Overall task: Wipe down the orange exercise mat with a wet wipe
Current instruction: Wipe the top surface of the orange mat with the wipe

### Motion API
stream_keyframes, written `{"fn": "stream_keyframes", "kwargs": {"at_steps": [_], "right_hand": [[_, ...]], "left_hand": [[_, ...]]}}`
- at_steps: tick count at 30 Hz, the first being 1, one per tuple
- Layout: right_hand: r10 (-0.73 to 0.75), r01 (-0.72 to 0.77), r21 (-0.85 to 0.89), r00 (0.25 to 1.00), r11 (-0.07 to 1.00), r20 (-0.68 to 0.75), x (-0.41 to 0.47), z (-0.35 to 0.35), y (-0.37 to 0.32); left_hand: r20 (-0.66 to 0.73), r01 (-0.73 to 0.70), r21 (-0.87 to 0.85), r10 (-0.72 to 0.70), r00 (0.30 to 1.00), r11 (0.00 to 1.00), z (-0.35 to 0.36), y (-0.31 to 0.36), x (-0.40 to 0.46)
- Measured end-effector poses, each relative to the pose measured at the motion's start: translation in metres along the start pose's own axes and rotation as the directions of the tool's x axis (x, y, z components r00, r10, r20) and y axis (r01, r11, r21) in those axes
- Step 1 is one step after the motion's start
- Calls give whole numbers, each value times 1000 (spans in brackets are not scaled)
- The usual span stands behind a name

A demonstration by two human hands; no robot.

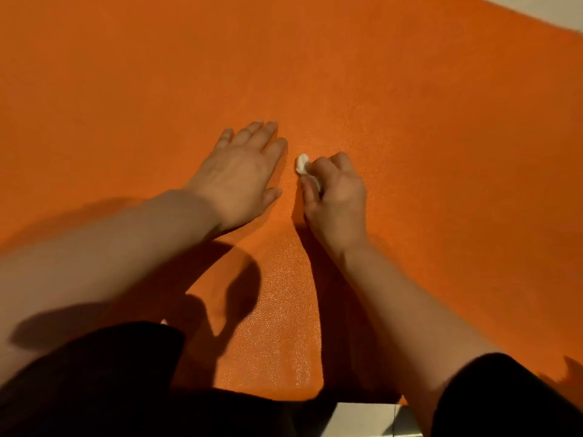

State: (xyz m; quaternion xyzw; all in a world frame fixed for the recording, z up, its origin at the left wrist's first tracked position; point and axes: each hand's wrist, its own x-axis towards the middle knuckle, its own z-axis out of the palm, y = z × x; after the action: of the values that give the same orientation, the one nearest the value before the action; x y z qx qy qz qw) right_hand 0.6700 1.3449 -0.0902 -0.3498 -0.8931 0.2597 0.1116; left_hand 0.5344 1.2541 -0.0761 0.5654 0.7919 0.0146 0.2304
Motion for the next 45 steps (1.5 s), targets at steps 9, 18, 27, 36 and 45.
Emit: {"fn": "stream_keyframes", "kwargs": {"at_steps": [9, 18, 27, 36, 45], "right_hand": [[250, -271, -56, 936, 961, -247, 39, -9, 24], [50, -73, -160, 988, 984, -143, 50, -4, 26], [-144, 146, -68, 989, 987, 31, 62, 11, 2], [20, -25, -37, 990, 999, -138, 89, 22, -3], [233, -281, -96, 910, 955, -343, 120, 3, 33]], "left_hand": [[-166, -15, 95, 31, 986, 995, 34, -18, 5], [-232, -13, 108, 38, 972, 994, 38, -18, 7], [-480, -55, 26, 61, 875, 998, -1, -42, 83], [-442, 1, 41, 17, 897, 999, 2, -45, 101], [-429, 0, 47, 20, 903, 999, 5, -49, 103]]}}
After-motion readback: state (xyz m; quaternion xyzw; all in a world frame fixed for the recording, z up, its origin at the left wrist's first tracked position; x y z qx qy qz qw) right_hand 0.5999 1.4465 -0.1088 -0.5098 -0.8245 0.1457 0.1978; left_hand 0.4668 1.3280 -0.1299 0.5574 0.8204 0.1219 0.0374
